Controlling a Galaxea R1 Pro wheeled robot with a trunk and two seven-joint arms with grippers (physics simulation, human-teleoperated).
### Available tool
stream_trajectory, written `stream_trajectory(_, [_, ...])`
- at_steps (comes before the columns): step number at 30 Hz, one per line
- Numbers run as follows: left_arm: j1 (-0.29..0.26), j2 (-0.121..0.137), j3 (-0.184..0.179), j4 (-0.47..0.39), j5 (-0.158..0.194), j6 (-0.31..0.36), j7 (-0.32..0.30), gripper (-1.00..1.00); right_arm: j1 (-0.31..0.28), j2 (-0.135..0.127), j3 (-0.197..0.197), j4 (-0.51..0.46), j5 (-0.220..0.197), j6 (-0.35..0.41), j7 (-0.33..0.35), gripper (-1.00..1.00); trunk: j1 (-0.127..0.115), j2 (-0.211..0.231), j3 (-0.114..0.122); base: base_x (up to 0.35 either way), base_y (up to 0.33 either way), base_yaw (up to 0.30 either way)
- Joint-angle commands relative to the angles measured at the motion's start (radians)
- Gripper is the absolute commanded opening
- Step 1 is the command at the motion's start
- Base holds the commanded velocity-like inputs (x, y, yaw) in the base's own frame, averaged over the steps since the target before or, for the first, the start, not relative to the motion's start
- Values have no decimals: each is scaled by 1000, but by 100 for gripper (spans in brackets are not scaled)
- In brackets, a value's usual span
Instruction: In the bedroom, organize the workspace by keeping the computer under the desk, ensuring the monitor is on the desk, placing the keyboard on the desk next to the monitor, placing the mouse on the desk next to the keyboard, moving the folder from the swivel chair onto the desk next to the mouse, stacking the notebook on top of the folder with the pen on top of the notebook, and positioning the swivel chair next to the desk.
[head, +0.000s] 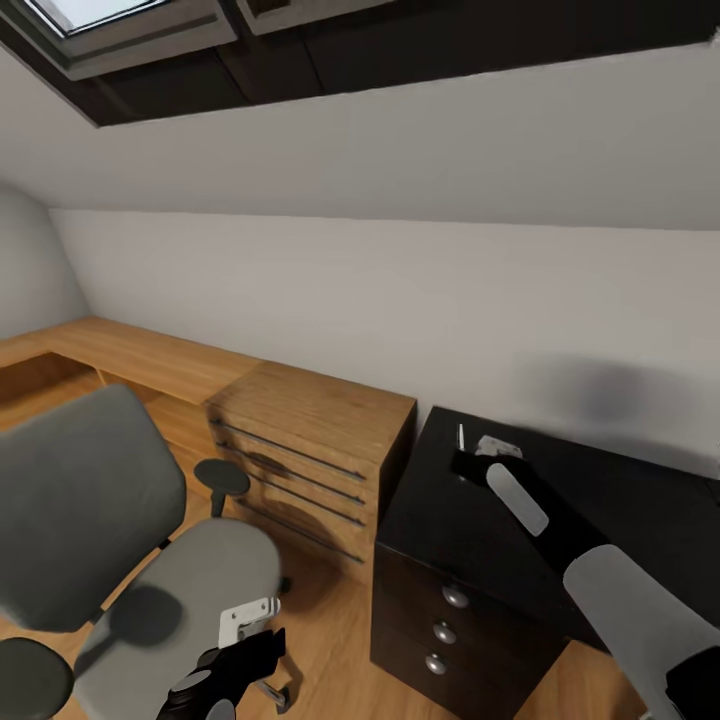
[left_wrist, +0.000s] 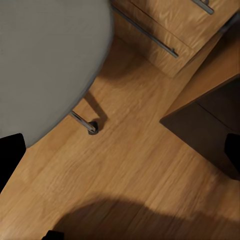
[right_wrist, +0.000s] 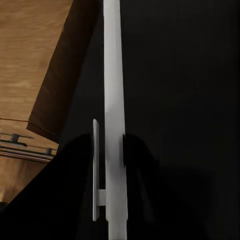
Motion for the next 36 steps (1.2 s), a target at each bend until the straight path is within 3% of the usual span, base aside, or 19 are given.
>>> stream_trajectory(1, [0,0,-1,-2,11,1,9,100,-1,-5,4,-4,-19,0,-8,-100,0,-1,0,0,0,-135])
stream_trajectory(3, [0,0,-1,-2,11,-1,9,100,-1,-16,4,-11,-43,0,-8,-100,0,-1,2,0,0,-175])
stream_trajectory(8, [0,1,-1,-2,11,-2,9,100,-1,-25,4,-14,-54,1,-9,-100,0,-1,7,-103,0,-221])
stream_trajectory(15, [0,0,-1,-1,11,-2,9,100,-1,-32,4,-14,-55,-1,-7,-100,0,-1,14,-193,0,-239])
stream_trajectory(26, [0,1,-1,0,11,-2,9,100,-1,-35,3,-13,-55,-3,-9,-100,0,-1,24,-17,0,-253])
stream_trajectory(36, [0,1,-1,0,11,-2,9,100,-1,-35,-29,-9,-54,-7,-11,-100,0,-1,32,0,0,-260])
